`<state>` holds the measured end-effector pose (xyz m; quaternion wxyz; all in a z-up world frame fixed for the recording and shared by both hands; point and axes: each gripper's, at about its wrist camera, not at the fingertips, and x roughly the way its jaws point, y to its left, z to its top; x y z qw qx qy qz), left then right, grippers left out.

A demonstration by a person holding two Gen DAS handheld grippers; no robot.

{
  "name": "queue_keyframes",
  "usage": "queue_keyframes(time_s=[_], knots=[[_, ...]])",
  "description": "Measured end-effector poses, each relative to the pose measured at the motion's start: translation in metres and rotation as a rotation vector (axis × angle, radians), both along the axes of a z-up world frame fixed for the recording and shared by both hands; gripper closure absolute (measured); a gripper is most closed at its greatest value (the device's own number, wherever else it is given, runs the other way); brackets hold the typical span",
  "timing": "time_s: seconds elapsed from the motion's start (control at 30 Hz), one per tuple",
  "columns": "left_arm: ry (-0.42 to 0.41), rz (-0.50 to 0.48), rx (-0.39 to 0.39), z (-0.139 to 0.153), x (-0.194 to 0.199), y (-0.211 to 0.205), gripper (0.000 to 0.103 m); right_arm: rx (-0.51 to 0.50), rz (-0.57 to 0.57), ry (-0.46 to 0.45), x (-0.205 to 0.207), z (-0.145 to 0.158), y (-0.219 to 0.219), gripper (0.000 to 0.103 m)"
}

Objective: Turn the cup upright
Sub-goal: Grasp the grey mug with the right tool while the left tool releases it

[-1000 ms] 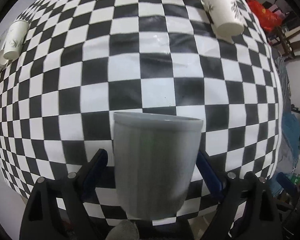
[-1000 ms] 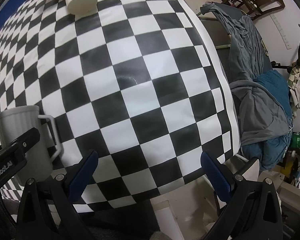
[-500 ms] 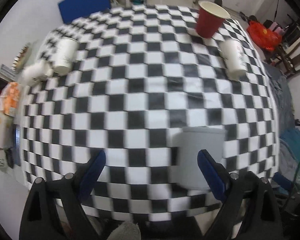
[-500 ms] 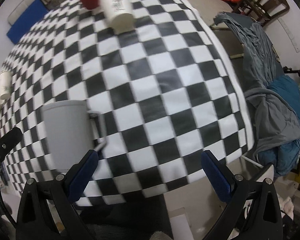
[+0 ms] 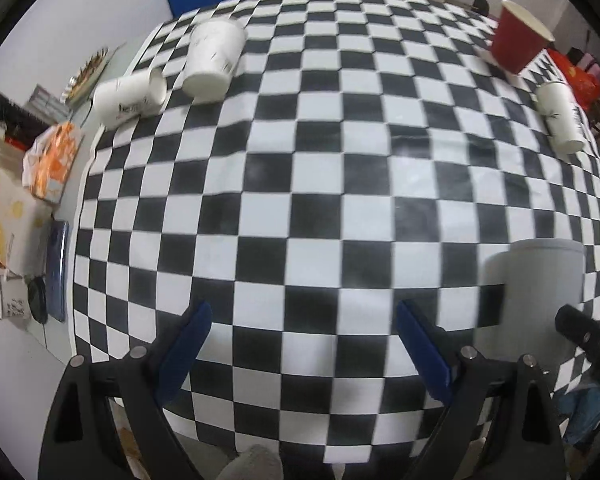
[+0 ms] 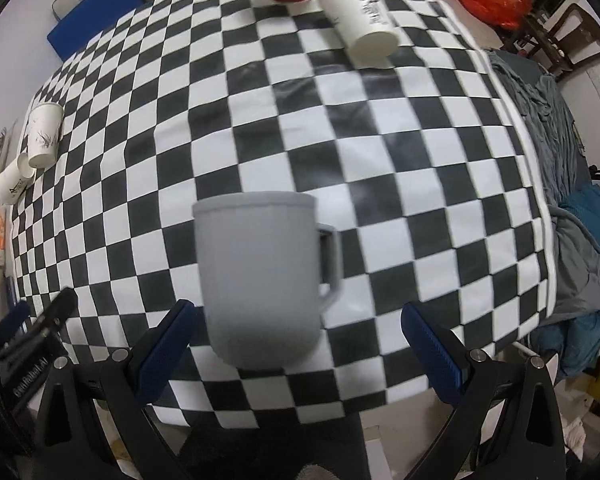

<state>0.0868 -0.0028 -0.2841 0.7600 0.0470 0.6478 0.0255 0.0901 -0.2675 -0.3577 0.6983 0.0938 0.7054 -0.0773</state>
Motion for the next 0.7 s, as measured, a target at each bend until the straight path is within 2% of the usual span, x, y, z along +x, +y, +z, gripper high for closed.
queue_keyframes(time_s=[0.2,0.47,0.6,0.7], knots=[[0.037,0.027,0.011,-0.017,0.0,0.009,0.009,0.009,0.019,0.096,0.023,-0.032,0.006,0.0],[0.078,0.061,0.006,-0.024,-0.001,0.006,0.009,0.105,0.014,0.196,0.048,-0.062,0.011,0.001],[0.083,0.059,0.004,-0.03,0.001,0.002,0.009,0.115,0.022,0.225,0.056,-0.073,0.016,0.007],[0.085,0.062,0.005,-0.03,0.002,0.001,0.009,0.097,0.033,0.222,0.061,-0.076,0.02,0.018]])
